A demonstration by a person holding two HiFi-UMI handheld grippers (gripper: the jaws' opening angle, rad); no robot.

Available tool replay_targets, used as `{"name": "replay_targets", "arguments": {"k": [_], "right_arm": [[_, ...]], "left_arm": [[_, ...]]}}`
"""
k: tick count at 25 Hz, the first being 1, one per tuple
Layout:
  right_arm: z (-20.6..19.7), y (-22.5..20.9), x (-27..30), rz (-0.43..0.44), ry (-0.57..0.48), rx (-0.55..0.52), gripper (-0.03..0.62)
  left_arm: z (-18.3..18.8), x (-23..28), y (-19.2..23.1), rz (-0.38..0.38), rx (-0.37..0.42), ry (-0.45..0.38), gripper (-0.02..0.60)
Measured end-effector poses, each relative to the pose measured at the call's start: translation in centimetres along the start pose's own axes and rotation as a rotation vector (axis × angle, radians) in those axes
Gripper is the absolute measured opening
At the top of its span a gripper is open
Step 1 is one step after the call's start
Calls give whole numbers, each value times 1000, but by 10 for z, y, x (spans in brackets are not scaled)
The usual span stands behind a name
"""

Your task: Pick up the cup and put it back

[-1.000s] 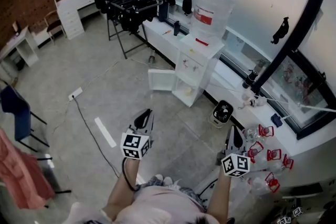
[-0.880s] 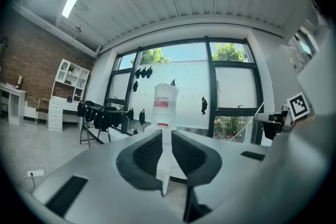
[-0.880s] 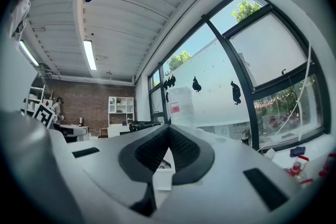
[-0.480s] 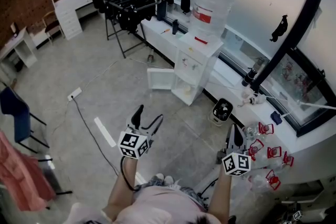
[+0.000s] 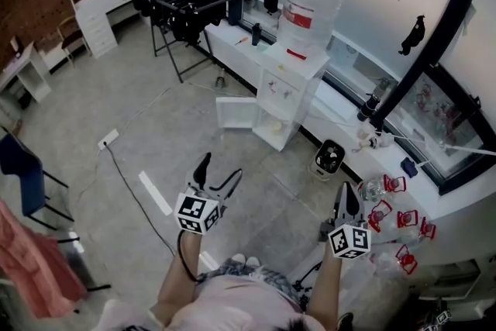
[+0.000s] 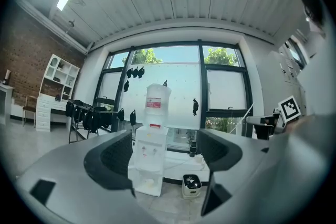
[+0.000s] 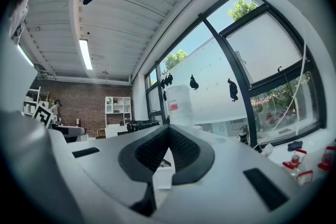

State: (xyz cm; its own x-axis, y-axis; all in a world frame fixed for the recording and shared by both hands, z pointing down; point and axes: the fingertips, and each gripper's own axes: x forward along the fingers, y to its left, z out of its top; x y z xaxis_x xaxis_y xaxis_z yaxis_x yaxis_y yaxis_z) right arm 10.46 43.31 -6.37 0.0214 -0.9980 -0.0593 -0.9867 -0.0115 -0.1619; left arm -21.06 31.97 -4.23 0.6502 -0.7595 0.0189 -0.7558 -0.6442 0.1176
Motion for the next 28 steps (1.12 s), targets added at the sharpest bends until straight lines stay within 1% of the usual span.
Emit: {"name": "replay_targets", "arguments": {"k": [8, 13, 20, 28], "right_arm": [[-14, 4, 0, -32, 8, 7, 17], [-26, 2, 14, -38, 26, 14, 17], [-26, -7, 61, -26, 19, 8, 17], [-29, -31, 142, -17, 26, 14, 17]], "left_arm": [[-6, 8, 15, -20, 8, 2, 382], [-11, 21, 27, -20, 2, 10, 382], [-11, 60, 47, -10, 2, 9, 382], [-8, 139, 73, -14, 9, 16, 382]]}}
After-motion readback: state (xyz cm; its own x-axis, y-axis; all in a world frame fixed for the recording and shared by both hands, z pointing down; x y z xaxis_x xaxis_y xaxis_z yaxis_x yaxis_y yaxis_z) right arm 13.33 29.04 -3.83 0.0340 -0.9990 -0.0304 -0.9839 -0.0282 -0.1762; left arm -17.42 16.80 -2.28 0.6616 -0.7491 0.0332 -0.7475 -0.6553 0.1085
